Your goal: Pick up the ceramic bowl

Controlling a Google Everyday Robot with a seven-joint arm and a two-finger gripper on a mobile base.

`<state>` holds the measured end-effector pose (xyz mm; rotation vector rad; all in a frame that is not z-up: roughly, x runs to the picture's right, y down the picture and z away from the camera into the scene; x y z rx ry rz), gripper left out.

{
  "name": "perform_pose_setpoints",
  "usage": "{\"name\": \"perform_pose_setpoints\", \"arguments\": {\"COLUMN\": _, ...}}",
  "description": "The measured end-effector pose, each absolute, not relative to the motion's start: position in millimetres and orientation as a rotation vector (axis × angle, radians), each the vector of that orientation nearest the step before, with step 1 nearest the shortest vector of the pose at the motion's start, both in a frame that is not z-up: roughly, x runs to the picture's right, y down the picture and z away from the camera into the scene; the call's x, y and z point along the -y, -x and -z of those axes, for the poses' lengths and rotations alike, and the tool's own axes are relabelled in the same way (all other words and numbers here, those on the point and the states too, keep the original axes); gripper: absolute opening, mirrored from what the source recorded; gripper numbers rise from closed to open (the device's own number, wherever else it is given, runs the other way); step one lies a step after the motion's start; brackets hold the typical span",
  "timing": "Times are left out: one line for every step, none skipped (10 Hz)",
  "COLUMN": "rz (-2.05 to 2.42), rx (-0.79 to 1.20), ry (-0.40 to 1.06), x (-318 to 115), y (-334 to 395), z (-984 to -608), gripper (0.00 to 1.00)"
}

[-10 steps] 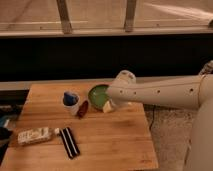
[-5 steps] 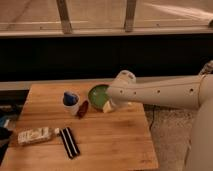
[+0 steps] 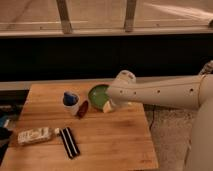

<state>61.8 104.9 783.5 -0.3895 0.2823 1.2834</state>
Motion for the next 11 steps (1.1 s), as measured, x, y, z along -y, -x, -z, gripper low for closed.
{"name": "perform_pose_setpoints", "arguments": {"rz": -1.283, "rx": -0.282, "ry": 0.390, "x": -104.9, "y": -61.8, "z": -783.5, "gripper": 0.80}}
{"name": "perform_pose_setpoints", "arguments": {"rz": -1.283, "rx": -0.282, "ry": 0.390, "x": -104.9, "y": -61.8, "z": -783.5, "gripper": 0.80}}
{"name": "perform_pose_setpoints", "arguments": {"rz": -1.283, "rx": -0.282, "ry": 0.390, "x": -104.9, "y": -61.8, "z": -783.5, "gripper": 0.80}}
{"name": "perform_pose_setpoints", "arguments": {"rz": -1.284, "rx": -0.282, "ry": 0.389, "x": -104.9, "y": -61.8, "z": -783.5, "gripper": 0.80}}
{"name": "perform_pose_setpoints", "arguments": {"rz": -1.287, "rx": -0.279, "ry": 0.390, "x": -104.5, "y": -61.9, "z": -784.0, "gripper": 0.80}}
{"name": "perform_pose_setpoints", "arguments": {"rz": -1.292, "rx": -0.275, "ry": 0.393, "x": -104.0, "y": -62.0, "z": -785.7, "gripper": 0.80}}
{"name": "perform_pose_setpoints", "arguments": {"rz": -1.294, "rx": -0.272, "ry": 0.394, "x": -103.2, "y": -62.3, "z": -786.9, "gripper": 0.80}}
{"name": "perform_pose_setpoints", "arguments": {"rz": -1.289, "rx": -0.264, "ry": 0.398, "x": -102.5, "y": -61.4, "z": -789.0, "gripper": 0.80}}
{"name": "perform_pose_setpoints", "arguments": {"rz": -1.287, "rx": -0.256, "ry": 0.400, "x": -100.6, "y": -60.8, "z": -791.1, "gripper": 0.80}}
{"name": "perform_pose_setpoints", "arguments": {"rz": -1.288, "rx": -0.249, "ry": 0.401, "x": -99.0, "y": -60.9, "z": -793.3, "gripper": 0.80}}
{"name": "perform_pose_setpoints", "arguments": {"rz": -1.292, "rx": -0.238, "ry": 0.400, "x": -95.2, "y": -61.6, "z": -796.0, "gripper": 0.80}}
